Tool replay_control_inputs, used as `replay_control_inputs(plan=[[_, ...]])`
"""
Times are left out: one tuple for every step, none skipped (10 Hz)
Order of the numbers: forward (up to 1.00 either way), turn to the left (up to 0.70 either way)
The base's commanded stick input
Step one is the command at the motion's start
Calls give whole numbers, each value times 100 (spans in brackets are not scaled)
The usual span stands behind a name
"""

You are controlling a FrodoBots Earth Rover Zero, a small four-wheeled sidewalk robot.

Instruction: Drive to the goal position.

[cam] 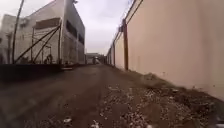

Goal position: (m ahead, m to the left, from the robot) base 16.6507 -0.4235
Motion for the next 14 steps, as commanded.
replay_control_inputs(plan=[[100, 0], [100, 0], [100, 0], [100, 0], [100, 0], [100, 0], [100, 0], [100, 0], [100, 0], [100, 0], [100, 0], [100, 0], [100, 0], [100, 0]])
